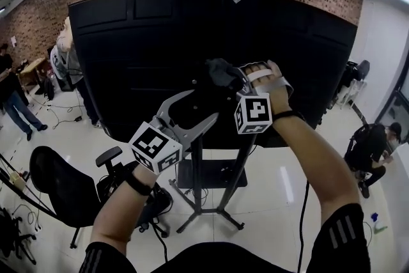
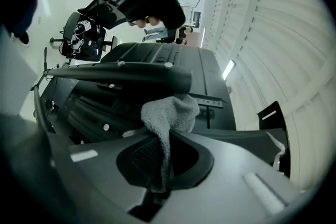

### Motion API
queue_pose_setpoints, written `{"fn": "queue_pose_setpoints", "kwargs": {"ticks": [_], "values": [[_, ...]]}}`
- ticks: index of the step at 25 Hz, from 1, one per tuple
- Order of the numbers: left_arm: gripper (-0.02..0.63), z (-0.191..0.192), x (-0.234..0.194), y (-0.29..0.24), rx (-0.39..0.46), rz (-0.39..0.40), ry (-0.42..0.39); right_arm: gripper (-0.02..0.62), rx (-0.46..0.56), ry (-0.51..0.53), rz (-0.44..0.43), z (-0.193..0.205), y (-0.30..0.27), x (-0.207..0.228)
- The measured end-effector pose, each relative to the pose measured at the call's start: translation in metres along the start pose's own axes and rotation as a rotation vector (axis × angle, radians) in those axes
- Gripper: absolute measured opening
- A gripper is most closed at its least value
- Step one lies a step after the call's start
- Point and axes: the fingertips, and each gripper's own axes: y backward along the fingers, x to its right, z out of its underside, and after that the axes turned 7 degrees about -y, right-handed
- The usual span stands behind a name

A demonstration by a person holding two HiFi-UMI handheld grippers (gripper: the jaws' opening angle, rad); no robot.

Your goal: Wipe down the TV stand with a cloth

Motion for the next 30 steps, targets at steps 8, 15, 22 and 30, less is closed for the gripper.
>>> {"fn": "queue_pose_setpoints", "kwargs": {"ticks": [8, 15, 22, 30], "values": [[0.305, 0.041, 0.014, 0.016, -0.038, -0.01, 0.059, 0.008, -0.044, 0.095, -0.088, -0.006, -0.004, -0.078], [0.305, 0.084, 0.031, 0.025, -0.1, -0.015, 0.082, 0.008, -0.055, 0.092, -0.141, -0.008, -0.005, -0.138], [0.307, 0.128, 0.045, 0.034, -0.159, -0.027, 0.164, 0.008, -0.053, 0.077, -0.212, -0.009, -0.006, -0.197], [0.307, 0.15, 0.058, 0.039, -0.193, -0.028, 0.201, 0.008, -0.054, -0.045, -0.306, -0.009, -0.008, -0.237]]}}
